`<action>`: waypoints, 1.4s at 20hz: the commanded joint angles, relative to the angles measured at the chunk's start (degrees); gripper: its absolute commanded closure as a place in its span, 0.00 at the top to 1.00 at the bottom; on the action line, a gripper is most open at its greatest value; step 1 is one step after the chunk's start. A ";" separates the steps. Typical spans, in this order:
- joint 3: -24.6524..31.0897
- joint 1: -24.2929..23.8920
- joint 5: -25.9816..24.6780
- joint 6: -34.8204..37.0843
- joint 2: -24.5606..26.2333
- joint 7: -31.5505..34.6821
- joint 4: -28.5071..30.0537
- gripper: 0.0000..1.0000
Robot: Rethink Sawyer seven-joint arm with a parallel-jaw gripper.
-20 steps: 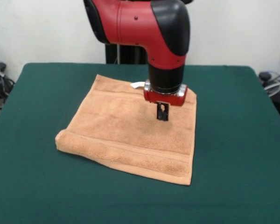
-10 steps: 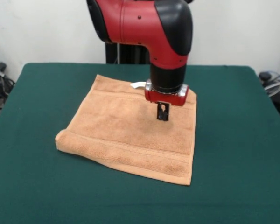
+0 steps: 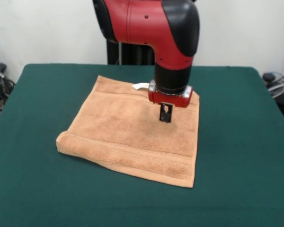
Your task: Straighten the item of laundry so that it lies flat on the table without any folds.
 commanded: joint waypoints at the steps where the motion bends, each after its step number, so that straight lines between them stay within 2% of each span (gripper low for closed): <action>1: 1.38 1.27 3.26 -4.15 7.45 11.98 0.00 0.00; 7: 2.53 1.22 4.19 -4.78 6.61 12.54 2.09 0.00; 12: 1.99 3.15 5.36 -5.51 5.42 14.32 3.94 0.00; 24: -2.30 13.58 10.71 -10.40 4.64 18.58 7.48 0.00; 28: -1.29 14.13 12.90 -12.65 5.00 18.43 8.80 0.00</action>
